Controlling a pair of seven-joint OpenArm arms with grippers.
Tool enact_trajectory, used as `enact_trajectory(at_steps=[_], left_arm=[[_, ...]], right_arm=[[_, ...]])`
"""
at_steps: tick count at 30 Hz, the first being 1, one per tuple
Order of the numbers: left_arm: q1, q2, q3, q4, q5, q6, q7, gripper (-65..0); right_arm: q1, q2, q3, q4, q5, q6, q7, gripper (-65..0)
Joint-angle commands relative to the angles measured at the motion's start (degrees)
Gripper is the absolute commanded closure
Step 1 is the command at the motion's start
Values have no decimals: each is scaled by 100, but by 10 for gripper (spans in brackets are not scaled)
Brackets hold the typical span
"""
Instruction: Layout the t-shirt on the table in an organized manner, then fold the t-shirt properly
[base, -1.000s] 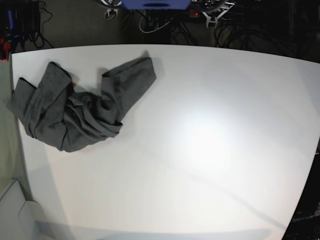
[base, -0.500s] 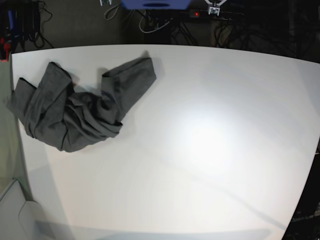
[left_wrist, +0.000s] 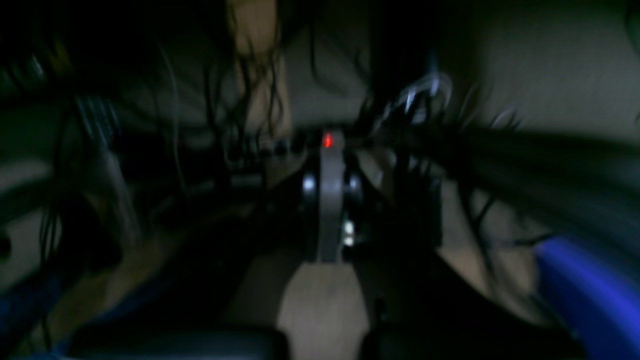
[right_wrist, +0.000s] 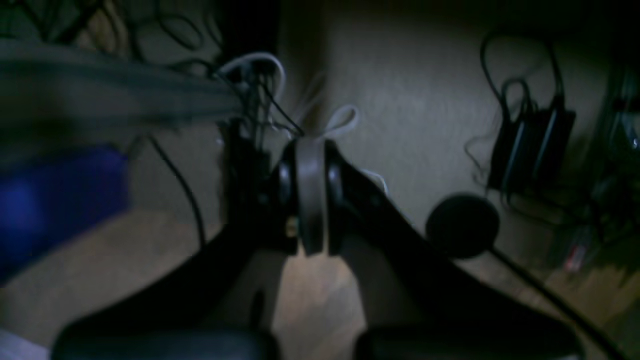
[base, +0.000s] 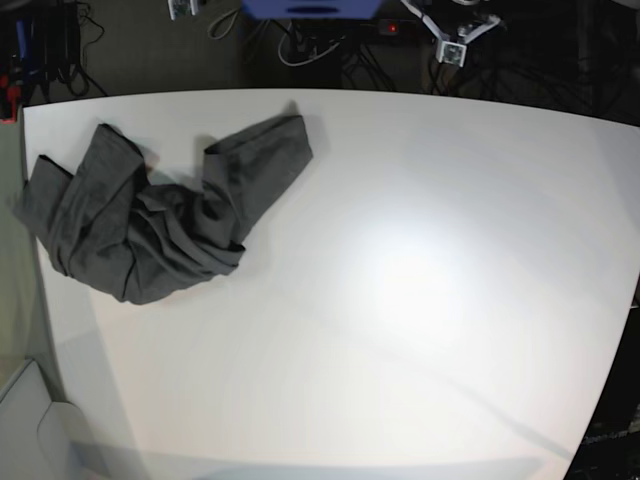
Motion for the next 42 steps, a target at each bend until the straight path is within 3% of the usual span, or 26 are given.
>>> enact_trajectory(at_steps=[1,7,14,25,28,31,38,42], left_arm=[[233,-50,-10,264,19,9,-10,-2],[751,-50,-10,1327,19,9,16,-2],[1173,-59,-10,2171,19,9,16,-2],[1393,-59,-414,2945,10,9,16,-2],[1376,-50,-449,3015,-122,9,16,-2],[1376,-76,-449,3042,-676,9,16,-3],[1340,-797,-449,3042,-2118,36,16,-4],[1173,-1166,-449,3033,-2707,53,16,-4]], right_arm=[[-195,49,31,358,14,8,-23,0],[-556,75,31,1668,14,8,-595,0],[-916,163,110,2608,14,8,-718,0],[-864,154,1148,3224,14,26,-718,0],[-661,102,1359,3224,23,474,-744,0],[-371,-224,1807,3250,225,1010,-859,-18],[525,-443,3170,3241,726,2575,-1579,-134],[1211,-426,3618,3224,700,3366,-2239,-150]])
